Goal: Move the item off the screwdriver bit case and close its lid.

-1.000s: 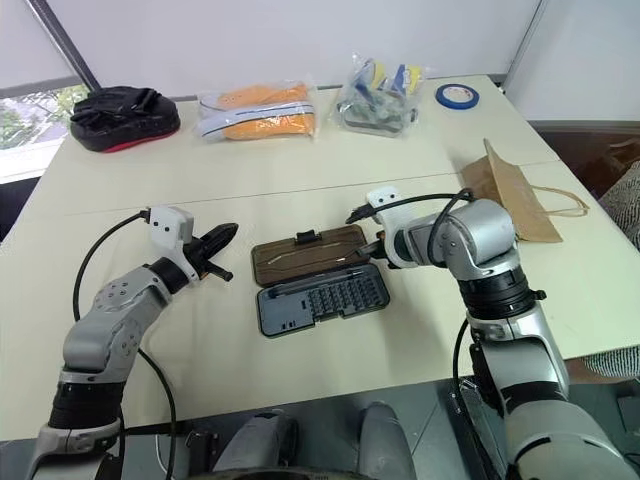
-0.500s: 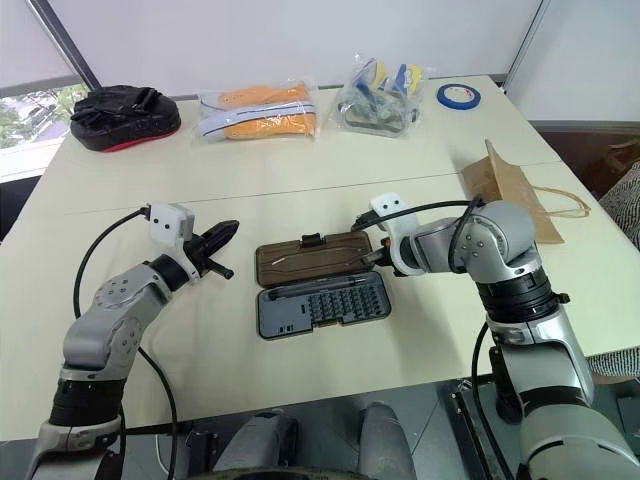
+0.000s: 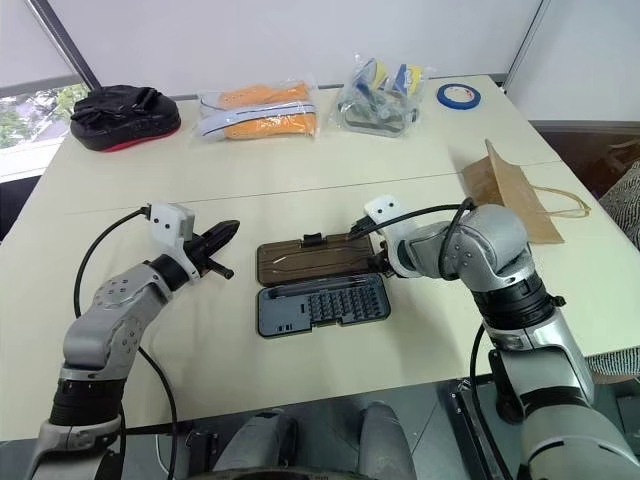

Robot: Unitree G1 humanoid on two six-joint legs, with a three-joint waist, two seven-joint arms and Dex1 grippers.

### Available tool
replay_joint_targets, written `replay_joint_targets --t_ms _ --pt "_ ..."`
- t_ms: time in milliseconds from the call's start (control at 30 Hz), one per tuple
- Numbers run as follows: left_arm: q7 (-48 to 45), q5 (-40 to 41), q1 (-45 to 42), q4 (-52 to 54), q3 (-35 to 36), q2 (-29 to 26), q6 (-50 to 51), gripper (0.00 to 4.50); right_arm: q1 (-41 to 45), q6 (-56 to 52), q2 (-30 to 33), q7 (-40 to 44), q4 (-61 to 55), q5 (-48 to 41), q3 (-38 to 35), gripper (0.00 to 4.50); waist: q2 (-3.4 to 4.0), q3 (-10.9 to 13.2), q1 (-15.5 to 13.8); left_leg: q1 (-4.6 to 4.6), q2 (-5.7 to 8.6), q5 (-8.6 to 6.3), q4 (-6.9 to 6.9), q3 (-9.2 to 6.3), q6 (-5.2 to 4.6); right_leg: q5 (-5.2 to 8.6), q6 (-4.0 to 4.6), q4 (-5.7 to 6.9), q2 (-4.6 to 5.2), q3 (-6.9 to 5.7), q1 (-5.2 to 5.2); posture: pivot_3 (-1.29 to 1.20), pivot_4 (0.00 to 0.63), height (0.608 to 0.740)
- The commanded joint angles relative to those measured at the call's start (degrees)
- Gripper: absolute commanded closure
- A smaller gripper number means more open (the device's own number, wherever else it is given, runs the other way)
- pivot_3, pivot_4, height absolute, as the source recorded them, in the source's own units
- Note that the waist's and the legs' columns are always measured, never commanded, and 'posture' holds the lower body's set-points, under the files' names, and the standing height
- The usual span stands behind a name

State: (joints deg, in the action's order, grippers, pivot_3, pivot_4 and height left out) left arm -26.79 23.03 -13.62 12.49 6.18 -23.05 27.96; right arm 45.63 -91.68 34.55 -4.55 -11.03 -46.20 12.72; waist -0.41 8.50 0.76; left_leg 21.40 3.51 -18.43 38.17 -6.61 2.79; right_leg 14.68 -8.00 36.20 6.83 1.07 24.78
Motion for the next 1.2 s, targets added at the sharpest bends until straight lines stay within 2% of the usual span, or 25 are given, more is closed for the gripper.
replay_joint_targets --t_ms 33,167,333,500,667,800,1000,1200 --pt "-1.34 1.41 0.34 2.21 1.09 -0.83 0.26 4.50 -0.37 2.60 -0.46 4.01 -4.73 1.96 -1.54 0.03 0.00 0.00 0.04 0.00 0.00 0.00 0.00 0.00 0.00 0.00 0.00 0.00 -0.01 0.00 0.00 0.00 0.150 0.740" --pt "-6.16 7.80 1.66 6.10 2.21 -2.58 4.32 4.50 -0.26 7.68 -1.90 7.24 -7.07 4.09 -5.31 0.03 0.01 0.04 0.36 0.01 -0.03 0.00 -0.04 0.02 0.00 0.00 0.00 0.02 -0.03 0.02 0.08 0.00 0.150 0.740" --pt "-14.68 18.12 0.86 12.06 2.16 -7.70 10.88 4.50 0.15 16.80 -4.14 11.54 -6.44 6.80 -8.87 0.03 0.01 0.06 0.12 0.02 -0.02 0.00 -0.02 0.00 0.00 0.00 0.00 0.01 -0.03 0.01 0.05 0.00 0.150 0.740" --pt "-21.59 20.11 -1.76 11.74 -1.43 -12.60 13.73 4.50 0.45 26.26 -5.66 18.22 -1.95 9.36 -9.56 0.03 0.02 0.06 0.31 0.00 -0.02 0.00 -0.02 0.02 0.00 0.00 0.00 0.02 -0.05 0.01 0.04 0.00 0.150 0.740" --pt "-29.35 13.39 -0.99 6.43 -10.63 -15.17 9.33 4.50 1.50 34.07 -4.43 25.96 6.19 15.17 -5.54 0.03 0.06 0.08 0.39 -0.01 -0.02 0.00 -0.03 0.05 0.00 0.00 0.00 0.00 -0.05 0.02 0.03 0.00 0.150 0.740" --pt "-33.79 7.15 -0.45 -0.11 -16.08 -15.48 3.78 4.50 4.04 35.69 -5.13 28.61 13.70 19.19 -3.75 0.03 0.13 0.13 0.53 -0.02 -0.04 0.00 -0.05 0.08 0.00 0.00 0.00 0.01 -0.08 0.02 0.06 0.00 0.150 0.740" --pt "-35.64 0.72 -1.12 -8.12 -19.21 -13.92 -2.71 4.50 6.36 40.43 -5.84 34.54 20.21 23.85 -1.47 0.03 0.15 0.14 0.40 -0.01 -0.04 0.00 -0.06 0.05 0.00 0.00 0.00 0.00 -0.06 0.02 0.07 0.00 0.150 0.740" --pt "-36.01 -2.10 -0.99 -11.91 -20.06 -12.59 -6.02 4.50 10.53 51.68 -5.60 44.37 28.71 31.16 3.70 0.03 0.15 0.14 0.38 -0.04 -0.03 0.00 -0.02 0.05 0.00 0.00 0.00 0.02 -0.05 0.02 0.02 0.00 0.150 0.740"
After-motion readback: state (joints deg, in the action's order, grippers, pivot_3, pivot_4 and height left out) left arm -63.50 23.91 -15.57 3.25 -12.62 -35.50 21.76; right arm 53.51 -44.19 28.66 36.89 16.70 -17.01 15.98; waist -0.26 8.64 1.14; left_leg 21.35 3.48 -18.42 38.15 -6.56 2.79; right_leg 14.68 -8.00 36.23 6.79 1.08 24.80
